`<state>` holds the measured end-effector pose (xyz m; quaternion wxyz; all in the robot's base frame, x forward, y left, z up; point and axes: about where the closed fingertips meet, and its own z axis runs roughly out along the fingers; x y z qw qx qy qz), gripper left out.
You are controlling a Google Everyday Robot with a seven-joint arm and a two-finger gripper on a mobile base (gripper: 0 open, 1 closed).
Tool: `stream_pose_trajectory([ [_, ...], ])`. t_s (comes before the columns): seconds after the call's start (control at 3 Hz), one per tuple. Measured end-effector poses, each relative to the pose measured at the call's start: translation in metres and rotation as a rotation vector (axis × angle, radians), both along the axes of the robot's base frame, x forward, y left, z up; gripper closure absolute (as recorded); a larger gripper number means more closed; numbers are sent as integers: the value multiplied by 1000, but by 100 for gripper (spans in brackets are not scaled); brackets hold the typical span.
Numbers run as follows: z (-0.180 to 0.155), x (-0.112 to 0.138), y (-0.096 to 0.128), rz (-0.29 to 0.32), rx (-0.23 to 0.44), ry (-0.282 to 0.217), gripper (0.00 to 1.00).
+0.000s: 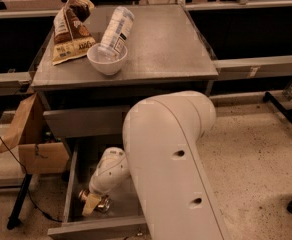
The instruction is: Pick orange can from middle drawer and place on counter
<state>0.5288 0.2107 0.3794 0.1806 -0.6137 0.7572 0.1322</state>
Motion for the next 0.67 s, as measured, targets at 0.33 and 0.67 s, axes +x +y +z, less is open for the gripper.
stream_pose_trajectory([
  [0.33, -23, -1, -2, -10, 6, 25, 16],
  [0.67, -30, 0, -3, -17, 12, 35, 47],
])
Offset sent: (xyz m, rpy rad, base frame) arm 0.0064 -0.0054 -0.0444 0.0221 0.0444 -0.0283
